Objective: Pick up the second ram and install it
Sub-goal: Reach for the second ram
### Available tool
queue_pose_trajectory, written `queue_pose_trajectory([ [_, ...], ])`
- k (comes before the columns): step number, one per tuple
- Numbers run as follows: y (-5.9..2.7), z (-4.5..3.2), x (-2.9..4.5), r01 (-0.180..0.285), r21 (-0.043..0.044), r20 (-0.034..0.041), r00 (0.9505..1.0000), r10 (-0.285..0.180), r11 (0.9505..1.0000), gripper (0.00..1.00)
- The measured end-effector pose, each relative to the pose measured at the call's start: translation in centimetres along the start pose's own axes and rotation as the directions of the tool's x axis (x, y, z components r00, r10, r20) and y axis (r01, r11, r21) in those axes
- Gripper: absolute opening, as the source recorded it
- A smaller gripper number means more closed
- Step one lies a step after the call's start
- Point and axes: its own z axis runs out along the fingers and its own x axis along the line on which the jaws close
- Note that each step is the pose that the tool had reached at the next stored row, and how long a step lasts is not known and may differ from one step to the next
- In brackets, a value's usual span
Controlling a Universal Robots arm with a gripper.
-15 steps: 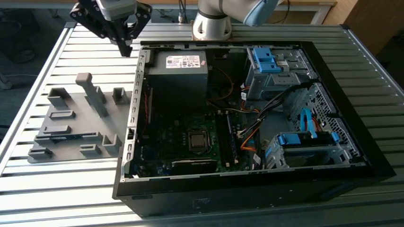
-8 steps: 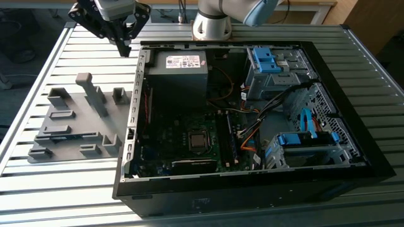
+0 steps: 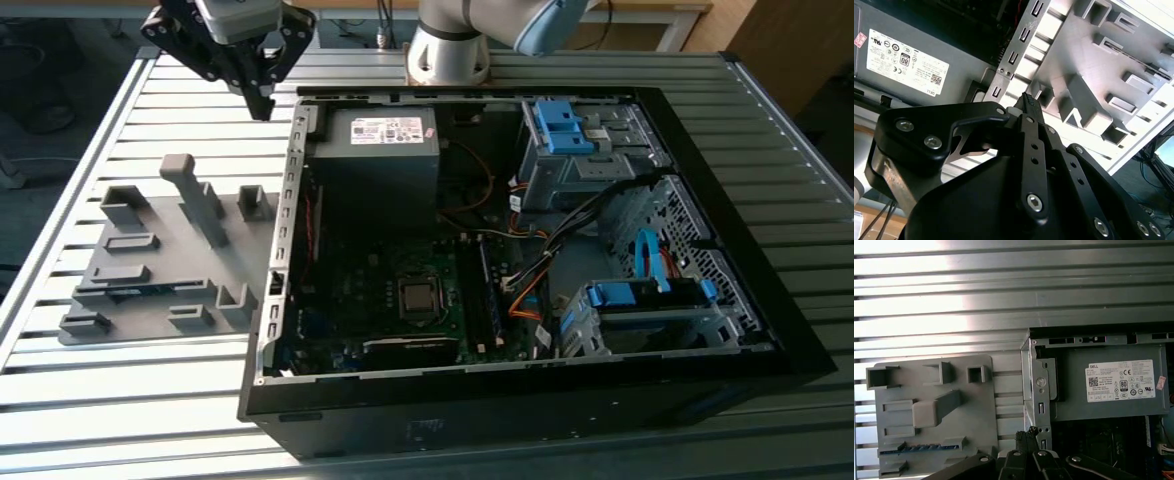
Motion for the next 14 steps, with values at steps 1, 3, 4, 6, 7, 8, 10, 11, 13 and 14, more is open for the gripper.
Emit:
queue_pose_trajectory([
  [1,0.00,0.00,0.04,0.000,0.0001,-0.0001,1.0000,0.000,1.0000,0.11],
  [3,-0.01,-0.01,0.14,0.000,0.0001,-0.0001,1.0000,0.000,1.0000,0.11],
  [4,-0.01,-0.01,0.18,0.000,0.0000,0.0000,1.0000,0.000,1.0000,0.11],
  [6,-0.02,-0.01,0.29,0.000,0.0000,0.0000,1.0000,0.000,1.0000,0.11],
  [7,-0.02,-0.01,0.34,0.000,0.0001,-0.0001,1.0000,0.000,1.0000,0.11],
  [8,-0.03,-0.01,0.36,0.000,0.0000,0.0000,1.0000,0.000,1.0000,0.11],
  [10,-0.12,-0.01,0.38,0.000,0.0000,-0.0001,1.0000,0.000,1.0000,0.11],
  [11,-0.19,-0.01,0.37,0.000,0.0000,-0.0002,1.0000,0.000,1.0000,0.11],
  [13,-0.37,-0.02,0.36,0.000,0.0001,-0.0002,1.0000,0.000,1.0000,0.11],
  [14,-0.46,-0.02,0.36,0.000,0.0000,-0.0002,1.0000,0.000,1.0000,0.11],
])
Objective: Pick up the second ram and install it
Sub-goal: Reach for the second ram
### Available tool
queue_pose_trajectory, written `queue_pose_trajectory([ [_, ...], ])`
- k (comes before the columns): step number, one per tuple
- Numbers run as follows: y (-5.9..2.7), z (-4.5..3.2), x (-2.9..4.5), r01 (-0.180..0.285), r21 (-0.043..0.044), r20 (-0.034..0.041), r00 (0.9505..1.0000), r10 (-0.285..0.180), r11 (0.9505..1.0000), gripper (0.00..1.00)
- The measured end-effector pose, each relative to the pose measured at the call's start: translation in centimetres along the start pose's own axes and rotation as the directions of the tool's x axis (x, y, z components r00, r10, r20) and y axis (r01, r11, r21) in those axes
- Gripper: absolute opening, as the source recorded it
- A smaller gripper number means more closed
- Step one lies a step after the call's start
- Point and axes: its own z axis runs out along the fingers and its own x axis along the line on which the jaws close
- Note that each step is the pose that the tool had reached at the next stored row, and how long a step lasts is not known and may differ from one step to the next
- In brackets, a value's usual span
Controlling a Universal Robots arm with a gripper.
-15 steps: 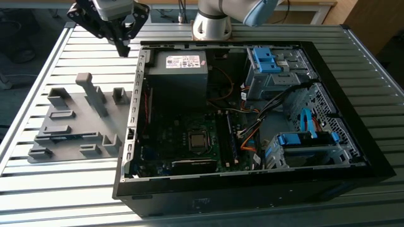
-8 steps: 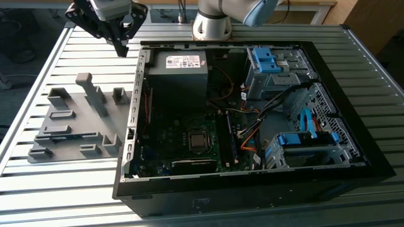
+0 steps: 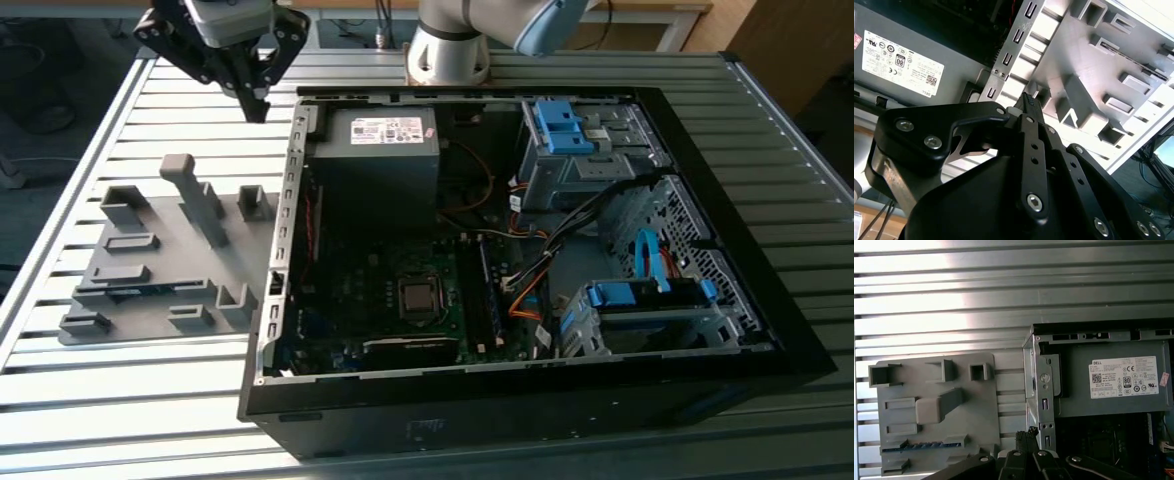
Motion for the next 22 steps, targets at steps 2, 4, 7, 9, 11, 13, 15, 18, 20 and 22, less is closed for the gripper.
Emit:
queue_pose_trajectory([
  [2,-0.15,-0.01,0.07,0.000,0.0001,0.0000,1.0000,0.000,1.0000,0.11],
  [4,-0.19,-0.01,0.22,0.000,0.0001,0.0001,1.0000,0.000,1.0000,0.11],
  [7,-0.23,-0.02,0.49,0.000,0.0001,-0.0001,1.0000,0.000,1.0000,0.11],
  [9,-0.24,-0.02,0.62,0.000,0.0001,0.0000,1.0000,0.000,1.0000,0.11],
  [11,-0.24,-0.01,0.66,0.000,0.0000,0.0000,1.0000,0.000,1.0000,0.11],
  [13,-0.24,-0.02,0.67,0.000,0.0001,0.0000,1.0000,0.000,1.0000,0.11],
  [15,-0.24,-0.02,0.68,0.000,0.0000,0.0000,1.0000,0.000,1.0000,0.11],
  [18,-0.24,-0.02,0.69,0.000,0.0001,0.0000,1.0000,0.000,1.0000,0.11],
  [20,-0.24,-0.02,0.70,0.000,0.0001,0.0000,1.0000,0.000,1.0000,0.11],
  [22,-0.24,-0.02,0.70,0.000,0.0001,0.0000,1.0000,0.000,1.0000,0.11],
])
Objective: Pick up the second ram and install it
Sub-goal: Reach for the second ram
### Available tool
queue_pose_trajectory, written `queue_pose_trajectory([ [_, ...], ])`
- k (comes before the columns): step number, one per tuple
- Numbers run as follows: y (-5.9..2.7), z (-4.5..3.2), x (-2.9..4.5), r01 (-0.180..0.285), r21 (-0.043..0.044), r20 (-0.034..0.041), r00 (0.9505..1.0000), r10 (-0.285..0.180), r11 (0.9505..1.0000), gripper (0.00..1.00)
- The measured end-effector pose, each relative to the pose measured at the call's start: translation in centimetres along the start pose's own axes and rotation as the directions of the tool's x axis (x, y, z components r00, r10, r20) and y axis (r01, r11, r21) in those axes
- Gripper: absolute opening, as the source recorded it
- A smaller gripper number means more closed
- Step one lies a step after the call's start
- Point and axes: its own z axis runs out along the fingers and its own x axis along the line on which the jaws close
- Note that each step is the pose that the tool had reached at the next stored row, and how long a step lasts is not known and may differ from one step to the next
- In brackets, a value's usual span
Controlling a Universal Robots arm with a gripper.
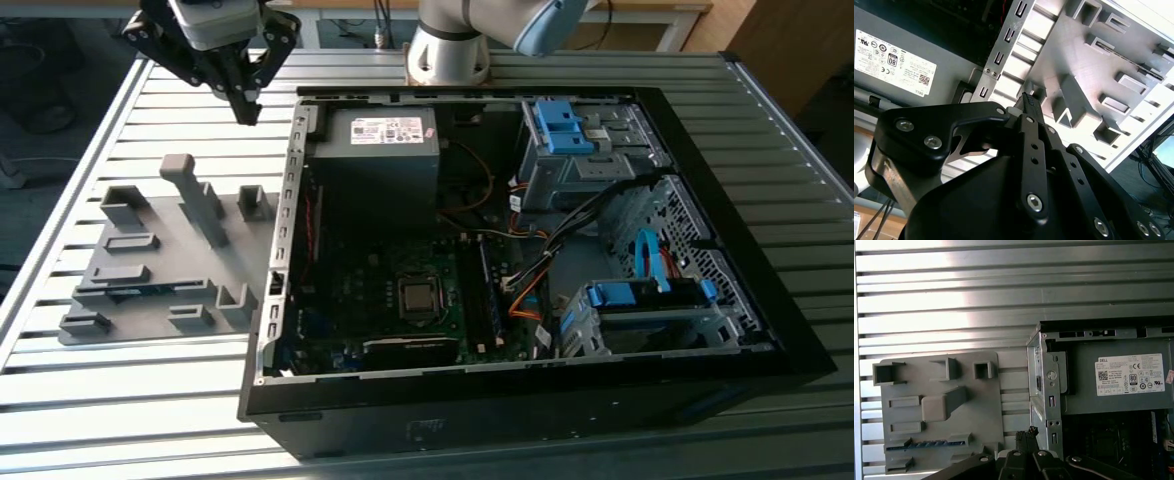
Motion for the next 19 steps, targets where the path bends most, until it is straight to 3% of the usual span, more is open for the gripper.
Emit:
queue_pose_trajectory([
  [10,-0.01,0.02,0.08,0.000,0.0000,0.0001,1.0000,0.000,1.0000,0.11],
  [19,-0.24,0.08,0.57,0.000,0.0000,-0.0002,1.0000,0.000,1.0000,0.11],
])
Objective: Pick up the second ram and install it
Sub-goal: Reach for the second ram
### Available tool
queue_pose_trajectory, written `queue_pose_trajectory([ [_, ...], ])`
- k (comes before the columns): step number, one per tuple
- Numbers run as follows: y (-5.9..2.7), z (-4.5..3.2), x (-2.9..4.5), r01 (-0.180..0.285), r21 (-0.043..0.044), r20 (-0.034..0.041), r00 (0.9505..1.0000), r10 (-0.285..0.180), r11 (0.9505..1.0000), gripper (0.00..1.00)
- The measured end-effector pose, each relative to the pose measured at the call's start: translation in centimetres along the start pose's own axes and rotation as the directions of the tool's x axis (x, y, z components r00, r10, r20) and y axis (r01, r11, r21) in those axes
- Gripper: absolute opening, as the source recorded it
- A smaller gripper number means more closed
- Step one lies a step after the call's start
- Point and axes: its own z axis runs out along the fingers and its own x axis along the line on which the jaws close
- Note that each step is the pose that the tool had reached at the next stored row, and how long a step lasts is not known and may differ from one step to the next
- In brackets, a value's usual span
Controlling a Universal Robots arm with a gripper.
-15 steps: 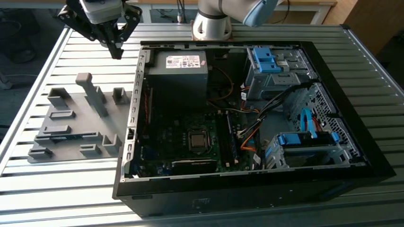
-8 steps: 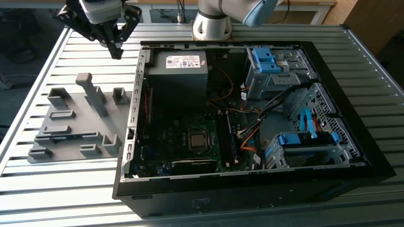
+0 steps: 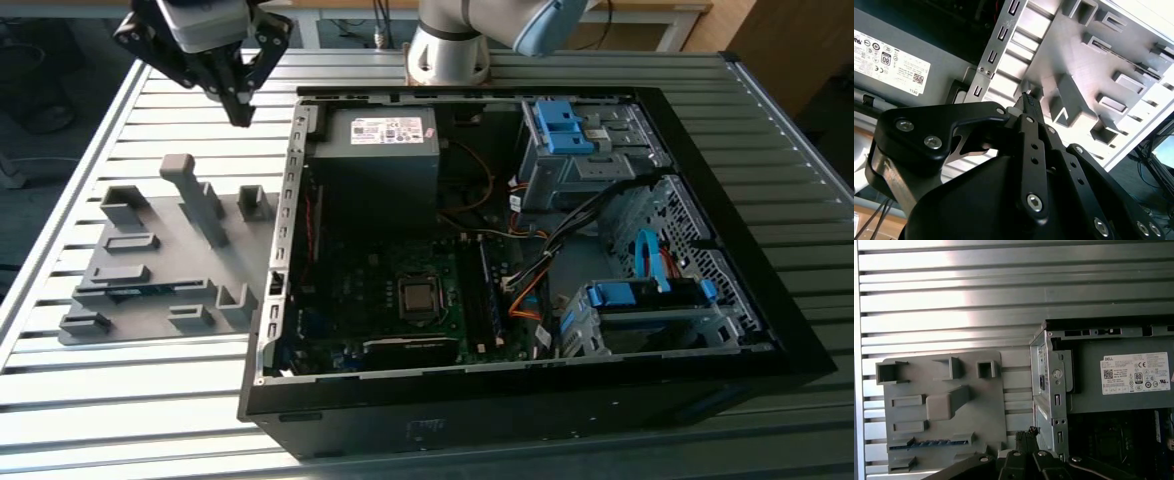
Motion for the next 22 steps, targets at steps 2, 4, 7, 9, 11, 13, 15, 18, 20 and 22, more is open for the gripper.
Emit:
queue_pose_trajectory([
  [2,-0.18,0.02,0.06,0.000,-0.0001,-0.0002,1.0000,0.000,1.0000,0.11],
  [4,-0.30,0.02,0.14,0.000,0.0000,-0.0003,1.0000,0.000,1.0000,0.11],
  [7,-0.31,0.02,0.18,0.000,0.0001,-0.0006,1.0000,0.000,1.0000,0.11],
  [9,-0.32,0.02,0.22,0.000,0.0000,-0.0005,1.0000,0.000,1.0000,0.11],
  [11,-0.32,0.02,0.23,0.000,0.0000,-0.0006,1.0000,0.000,1.0000,0.11],
  [13,-0.32,0.02,0.24,0.000,0.0000,-0.0006,1.0000,0.000,1.0000,0.11],
  [15,-0.32,0.02,0.26,0.000,0.0000,-0.0006,1.0000,0.000,1.0000,0.11],
  [18,-0.32,0.02,0.33,0.000,0.0000,-0.0007,1.0000,0.000,1.0000,0.11],
  [20,-0.33,0.02,0.41,0.000,0.0000,-0.0007,1.0000,0.000,1.0000,0.11],
  [22,-0.34,0.02,0.57,0.000,0.0001,-0.0008,1.0000,0.000,1.0000,0.11],
])
